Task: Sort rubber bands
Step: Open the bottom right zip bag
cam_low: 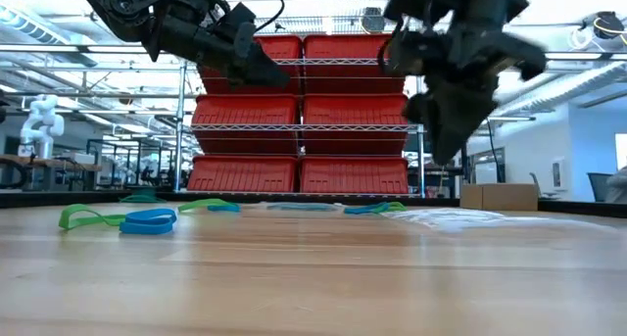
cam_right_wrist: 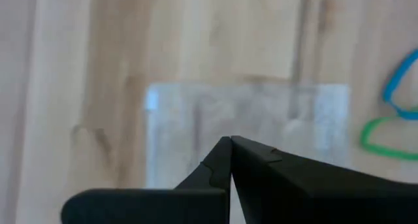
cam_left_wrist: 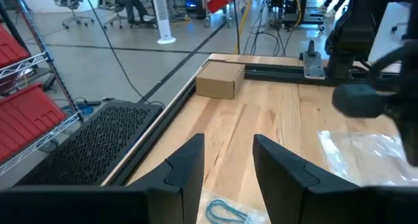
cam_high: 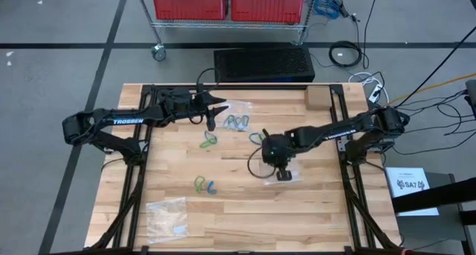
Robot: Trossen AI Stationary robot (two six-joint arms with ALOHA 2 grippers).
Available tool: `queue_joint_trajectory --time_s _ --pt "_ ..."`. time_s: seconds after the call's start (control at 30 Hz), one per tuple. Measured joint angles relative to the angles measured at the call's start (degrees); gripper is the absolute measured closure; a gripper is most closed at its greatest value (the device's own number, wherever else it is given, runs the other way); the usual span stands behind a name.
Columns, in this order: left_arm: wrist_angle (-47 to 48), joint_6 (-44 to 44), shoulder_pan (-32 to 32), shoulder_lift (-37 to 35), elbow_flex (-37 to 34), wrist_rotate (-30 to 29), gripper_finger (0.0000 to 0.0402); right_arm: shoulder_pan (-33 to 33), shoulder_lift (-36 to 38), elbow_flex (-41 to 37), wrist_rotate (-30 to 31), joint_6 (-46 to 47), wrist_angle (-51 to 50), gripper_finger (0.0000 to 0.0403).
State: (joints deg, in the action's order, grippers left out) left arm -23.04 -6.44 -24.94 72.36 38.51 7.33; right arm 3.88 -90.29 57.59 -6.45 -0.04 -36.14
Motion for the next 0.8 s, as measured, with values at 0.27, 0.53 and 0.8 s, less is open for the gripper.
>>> queue_joint_trajectory --time_s 0.27,0.53,0.8 --pt "0.15 -0.27 1.91 0.00 -1.65 -0.02 0.0265 11.50 -0.18 0.65 4.72 12.02 -2.13 0.0362" --pt "0.10 -0.57 4.72 0.00 -1.83 -0.04 0.0265 20.36 -6.54 0.63 19.72 17.19 0.68 0.0264" --pt "0.29 -5.15 8.39 0.00 -1.83 -0.89 0.0265 21.92 -14.53 0.95 21.38 23.10 3.01 0.0263"
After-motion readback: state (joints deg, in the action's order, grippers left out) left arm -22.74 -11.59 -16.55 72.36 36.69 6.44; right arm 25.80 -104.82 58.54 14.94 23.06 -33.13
